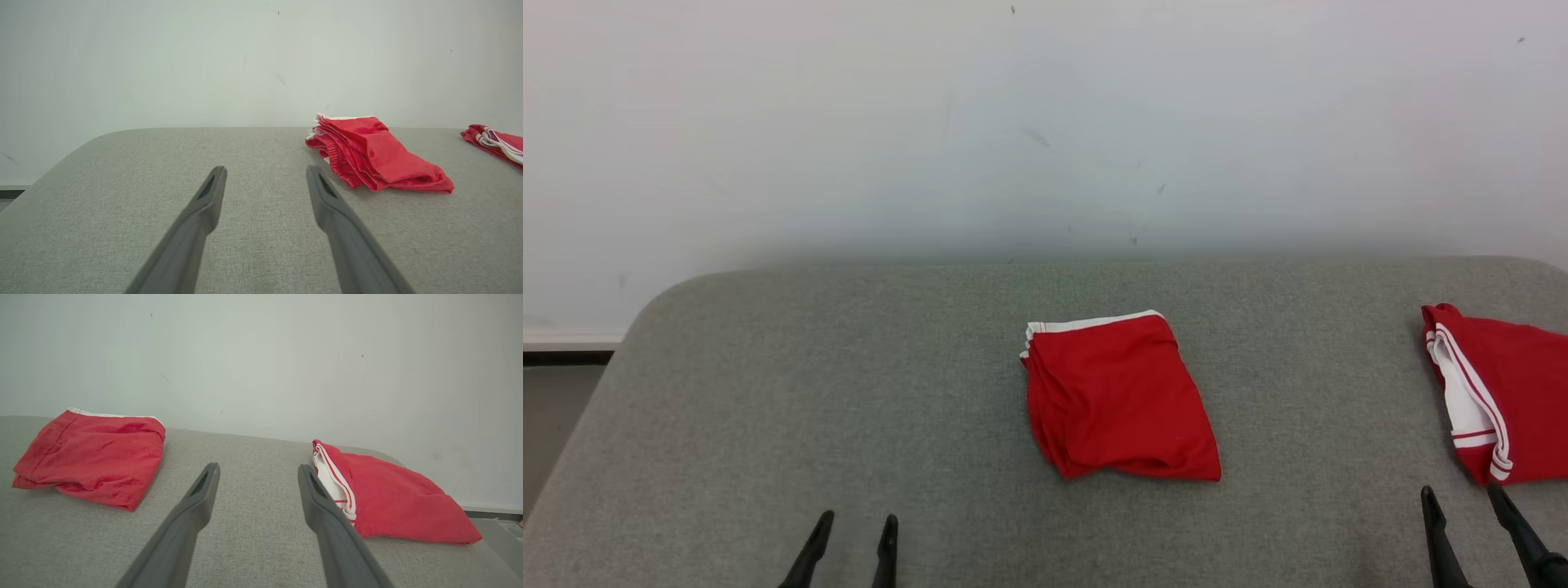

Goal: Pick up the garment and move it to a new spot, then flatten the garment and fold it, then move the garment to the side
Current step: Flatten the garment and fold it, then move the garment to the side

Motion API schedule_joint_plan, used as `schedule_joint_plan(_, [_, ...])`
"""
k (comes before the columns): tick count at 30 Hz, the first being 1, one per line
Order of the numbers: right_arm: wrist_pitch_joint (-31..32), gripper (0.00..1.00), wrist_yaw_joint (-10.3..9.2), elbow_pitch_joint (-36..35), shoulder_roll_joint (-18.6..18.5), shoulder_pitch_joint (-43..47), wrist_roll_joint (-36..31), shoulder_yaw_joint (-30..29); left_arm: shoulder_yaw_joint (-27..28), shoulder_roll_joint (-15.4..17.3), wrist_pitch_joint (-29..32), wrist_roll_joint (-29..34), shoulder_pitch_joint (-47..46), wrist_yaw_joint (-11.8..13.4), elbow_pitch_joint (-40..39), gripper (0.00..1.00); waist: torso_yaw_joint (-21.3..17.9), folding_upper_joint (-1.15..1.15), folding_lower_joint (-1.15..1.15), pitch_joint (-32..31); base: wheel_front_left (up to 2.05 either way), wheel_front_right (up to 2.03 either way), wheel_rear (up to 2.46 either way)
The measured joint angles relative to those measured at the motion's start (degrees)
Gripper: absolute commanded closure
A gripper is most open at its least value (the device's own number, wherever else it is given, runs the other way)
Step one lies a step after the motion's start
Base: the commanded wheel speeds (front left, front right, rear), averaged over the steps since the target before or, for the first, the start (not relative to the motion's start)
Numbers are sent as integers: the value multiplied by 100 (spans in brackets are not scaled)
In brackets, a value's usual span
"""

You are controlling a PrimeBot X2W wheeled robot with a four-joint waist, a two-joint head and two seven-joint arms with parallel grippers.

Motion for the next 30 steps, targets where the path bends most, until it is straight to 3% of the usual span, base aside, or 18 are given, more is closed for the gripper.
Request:
schedule_joint_plan(6, [-3,0,0,70,292,150,-163,-156,-30,-24,0,0,2,-66,63,0,-50,0,0,-51,0,0,0])
schedule_joint_plan(20, [-9,0,0,172,472,124,-174,-222,-24,-51,0,11,2,-144,84,0,-6,0,0,-32,0,0,0])
schedule_joint_plan(26, [88,0,0,103,508,-194,372,-18,-60,-62,0,46,-5,-144,1,0,43,0,0,103,0,0,0])
schedule_joint_plan(30, [646,0,0,12,325,-725,966,204,-136,-70,0,47,-81,-155,-41,0,112,0,0,243,0,0,0])
